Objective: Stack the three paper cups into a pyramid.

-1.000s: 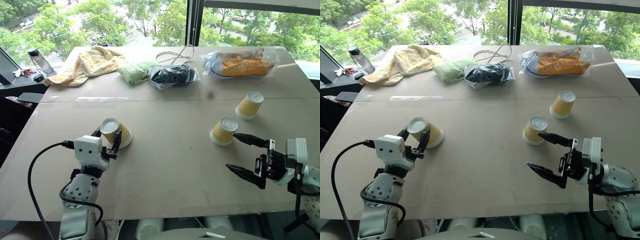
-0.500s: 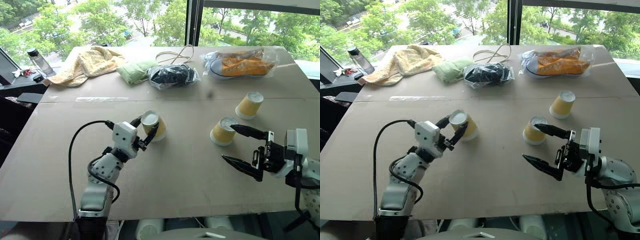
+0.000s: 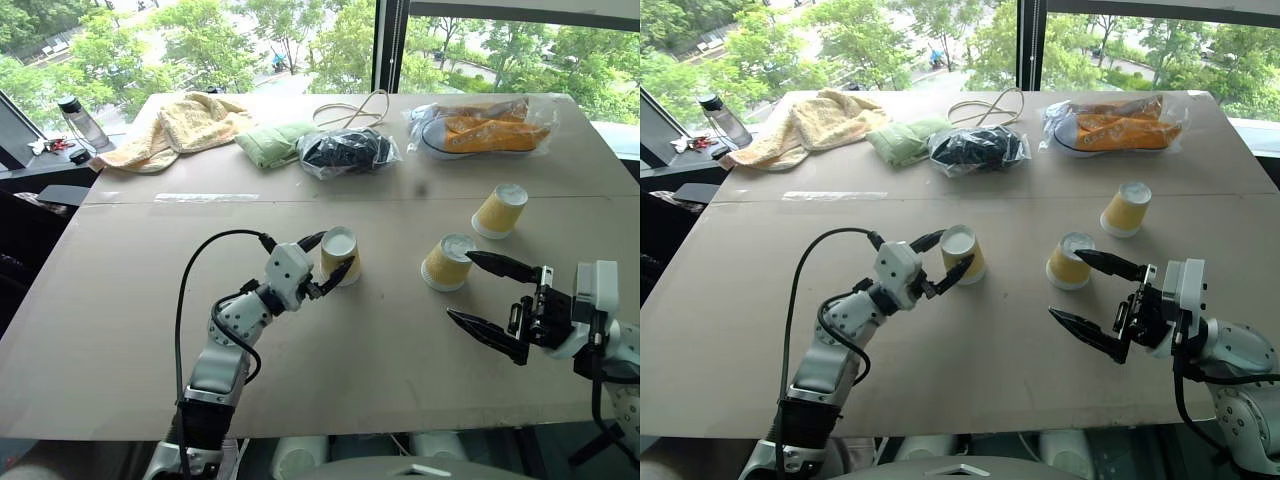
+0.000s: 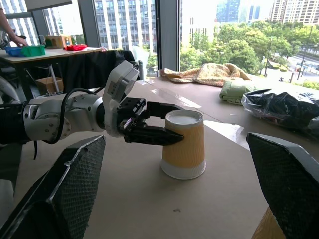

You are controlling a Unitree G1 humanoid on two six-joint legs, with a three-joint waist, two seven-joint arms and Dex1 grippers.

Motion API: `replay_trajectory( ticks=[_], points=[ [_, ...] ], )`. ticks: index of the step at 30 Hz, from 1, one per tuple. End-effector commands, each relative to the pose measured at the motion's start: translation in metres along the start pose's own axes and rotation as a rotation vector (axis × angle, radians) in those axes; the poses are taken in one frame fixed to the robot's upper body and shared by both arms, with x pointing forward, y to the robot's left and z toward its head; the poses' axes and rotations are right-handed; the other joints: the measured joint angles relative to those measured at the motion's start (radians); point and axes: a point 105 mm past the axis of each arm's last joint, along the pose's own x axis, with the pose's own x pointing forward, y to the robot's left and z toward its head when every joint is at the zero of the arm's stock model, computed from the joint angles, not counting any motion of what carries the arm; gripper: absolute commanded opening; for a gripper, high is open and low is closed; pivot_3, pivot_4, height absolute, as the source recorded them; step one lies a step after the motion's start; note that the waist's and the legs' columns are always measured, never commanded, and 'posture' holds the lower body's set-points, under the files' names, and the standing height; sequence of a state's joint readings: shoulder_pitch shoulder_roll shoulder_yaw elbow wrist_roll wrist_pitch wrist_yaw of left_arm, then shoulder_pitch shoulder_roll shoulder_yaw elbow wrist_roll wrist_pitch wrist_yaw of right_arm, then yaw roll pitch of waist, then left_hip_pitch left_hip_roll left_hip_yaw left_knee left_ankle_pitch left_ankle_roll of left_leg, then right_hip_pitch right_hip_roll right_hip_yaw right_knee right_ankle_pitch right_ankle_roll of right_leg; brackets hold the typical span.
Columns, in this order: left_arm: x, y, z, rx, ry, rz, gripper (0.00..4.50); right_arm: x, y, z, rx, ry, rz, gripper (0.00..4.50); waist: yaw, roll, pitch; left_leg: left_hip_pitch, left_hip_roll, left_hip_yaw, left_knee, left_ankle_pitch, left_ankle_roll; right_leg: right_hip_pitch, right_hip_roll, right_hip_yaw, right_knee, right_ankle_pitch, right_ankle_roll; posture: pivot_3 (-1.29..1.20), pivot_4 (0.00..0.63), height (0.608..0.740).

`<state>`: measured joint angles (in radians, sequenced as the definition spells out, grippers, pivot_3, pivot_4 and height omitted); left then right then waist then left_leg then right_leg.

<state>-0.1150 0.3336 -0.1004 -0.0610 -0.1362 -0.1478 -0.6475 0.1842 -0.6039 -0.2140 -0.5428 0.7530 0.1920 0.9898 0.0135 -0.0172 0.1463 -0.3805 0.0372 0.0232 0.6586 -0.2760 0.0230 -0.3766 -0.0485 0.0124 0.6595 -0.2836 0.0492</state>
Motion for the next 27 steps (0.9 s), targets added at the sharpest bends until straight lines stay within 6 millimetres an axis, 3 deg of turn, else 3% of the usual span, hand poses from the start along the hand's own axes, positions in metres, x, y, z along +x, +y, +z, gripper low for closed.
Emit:
replay_trajectory(
  ticks=[1, 5, 11, 17, 27],
  points=[
    [-0.001, 0.0, 0.014, 0.018, -0.059, -0.006, 4.46, -0.002, -0.002, 0.01, -0.058, -0.018, -0.029, 4.5, 0.0, 0.0, 0.0, 0.0, 0.0, 0.0, 0.0, 0.0, 0.0, 0.0, 0.0, 0.0, 0.0, 0.0, 0.0, 0.0, 0.15, 0.74],
    [-0.007, -0.006, 0.033, -0.055, -0.114, -0.059, 4.46, -0.008, -0.027, 0.009, -0.095, -0.036, -0.191, 4.5, -0.002, 0.0, 0.0, 0.0, 0.0, 0.0, 0.0, 0.0, 0.0, 0.0, 0.0, 0.0, 0.0, 0.0, 0.0, 0.0, 0.15, 0.74],
    [-0.029, -0.008, 0.062, -0.122, -0.114, -0.14, 4.46, -0.015, -0.052, -0.014, -0.105, 0.079, -0.351, 4.5, -0.001, 0.001, 0.001, 0.0, 0.001, 0.0, 0.0, 0.0, 0.0, 0.0, 0.0, 0.002, 0.0, 0.0, 0.0, 0.0, 0.15, 0.74],
    [-0.05, 0.005, 0.08, -0.18, -0.003, -0.252, 4.46, -0.001, -0.065, -0.034, -0.063, 0.127, -0.391, 4.5, -0.007, 0.001, 0.001, 0.001, 0.001, 0.0, 0.0, 0.0, 0.0, 0.0, 0.0, 0.002, 0.001, 0.0, 0.0, 0.0, 0.15, 0.74],
    [-0.073, 0.016, 0.099, -0.186, 0.175, -0.386, 4.46, 0.006, -0.074, -0.048, -0.016, 0.135, -0.377, 4.5, -0.009, 0.002, 0.003, -0.001, 0.0, 0.001, 0.0, 0.0, 0.0, -0.001, 0.0, 0.0, -0.001, 0.0, 0.0, 0.0, 0.15, 0.74]
  ],
)
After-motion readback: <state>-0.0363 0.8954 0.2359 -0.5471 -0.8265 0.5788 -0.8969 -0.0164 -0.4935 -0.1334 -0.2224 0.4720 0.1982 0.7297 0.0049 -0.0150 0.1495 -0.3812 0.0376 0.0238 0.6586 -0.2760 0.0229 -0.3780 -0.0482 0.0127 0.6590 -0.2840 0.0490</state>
